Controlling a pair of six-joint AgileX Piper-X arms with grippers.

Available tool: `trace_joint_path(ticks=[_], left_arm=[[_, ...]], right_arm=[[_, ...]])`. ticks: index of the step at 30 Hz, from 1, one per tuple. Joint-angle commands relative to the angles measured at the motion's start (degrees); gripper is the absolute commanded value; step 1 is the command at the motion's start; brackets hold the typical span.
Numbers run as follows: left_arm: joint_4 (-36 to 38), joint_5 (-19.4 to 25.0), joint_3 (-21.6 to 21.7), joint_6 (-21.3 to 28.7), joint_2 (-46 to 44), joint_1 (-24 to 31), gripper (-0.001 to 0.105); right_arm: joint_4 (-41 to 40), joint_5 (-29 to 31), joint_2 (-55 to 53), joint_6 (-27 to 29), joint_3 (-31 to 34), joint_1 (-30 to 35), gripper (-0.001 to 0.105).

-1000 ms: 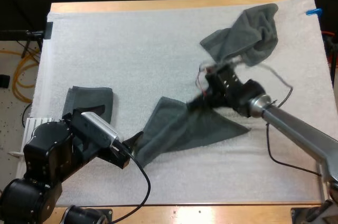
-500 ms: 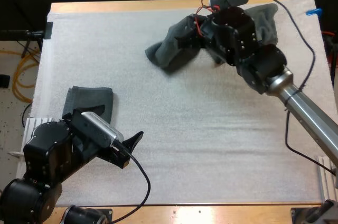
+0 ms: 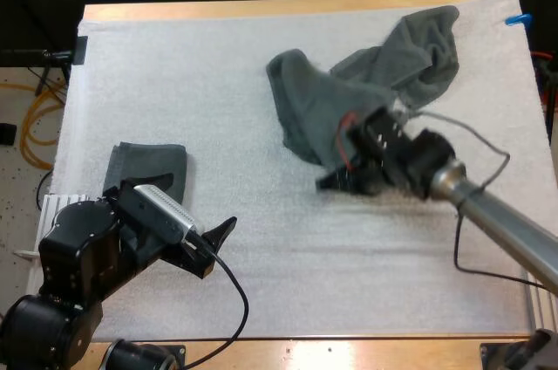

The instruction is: Pick towel from pile fold and stack

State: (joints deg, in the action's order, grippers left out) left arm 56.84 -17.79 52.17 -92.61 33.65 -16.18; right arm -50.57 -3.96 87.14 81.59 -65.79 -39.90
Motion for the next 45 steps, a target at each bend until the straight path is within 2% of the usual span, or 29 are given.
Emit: trace_joint_path(ticks=[1, 7, 11, 16, 18, 25, 28, 30, 33, 34, 38, 42, 43, 45], left_arm=[[-0.15, -0.47, -0.02, 0.09, -0.09, -0.20, 0.105], [-0.53, -0.47, -0.02, 0.09, -0.09, -0.20, 0.105], [-1.75, -0.47, -0.02, 0.09, -0.09, -0.20, 0.105], [-1.90, -0.47, -0.02, 0.09, -0.09, -0.20, 0.105], [-1.90, -0.47, -0.02, 0.34, -0.09, -0.20, 0.105], [-1.90, -0.47, -0.02, 3.83, 0.40, -0.20, 0.105], [-1.90, -0.47, -0.02, 4.23, 1.17, -0.20, 0.105], [-1.90, -0.47, -0.02, 4.48, 2.50, -0.20, 0.105], [-1.90, -0.47, -0.02, 4.47, 3.99, -0.20, 0.105], [-1.90, -0.47, -0.02, 4.47, 4.26, -0.20, 0.105], [-1.90, -0.47, -0.02, 4.47, 5.62, -0.20, 0.105], [-2.55, -0.47, -0.02, 4.47, 5.96, -0.20, 0.105], [-2.60, -0.47, -0.02, 4.47, 5.96, -0.20, 0.105], [-2.71, -0.77, -0.02, 4.47, 5.96, -0.20, 0.105]], right_arm=[[-0.41, -0.35, -3.24, -0.08, -0.29, -1.13, 0.000], [-11.94, -0.29, -9.92, -0.43, -0.05, -6.70, 0.000], [-19.21, -0.59, -12.76, -0.43, 2.99, -11.22, 0.000], [-21.94, -2.34, -15.42, -1.75, 9.91, -15.51, 0.000], [-21.85, -2.34, -17.50, -4.35, 13.30, -17.01, 0.000], [-23.98, -1.12, -23.73, -10.03, 15.45, -17.72, 0.002], [-24.07, -2.58, -26.20, -10.01, 15.45, -17.60, 0.020], [-24.48, -3.14, -27.51, -10.73, 15.45, -17.60, 0.048], [-24.85, -0.74, -28.55, -10.73, 15.45, -17.60, 0.078], [-24.81, -0.09, -28.69, -10.60, 15.45, -17.60, 0.080], [-21.69, 9.74, -28.44, -8.81, 15.45, -16.29, 0.075], [-14.41, 10.18, -26.22, -4.86, 15.45, -7.52, 0.064], [-13.24, 10.08, -25.85, -3.91, 15.45, -6.29, 0.064], [-8.80, 8.37, -23.33, 0.93, 15.45, 0.82, 0.063]])
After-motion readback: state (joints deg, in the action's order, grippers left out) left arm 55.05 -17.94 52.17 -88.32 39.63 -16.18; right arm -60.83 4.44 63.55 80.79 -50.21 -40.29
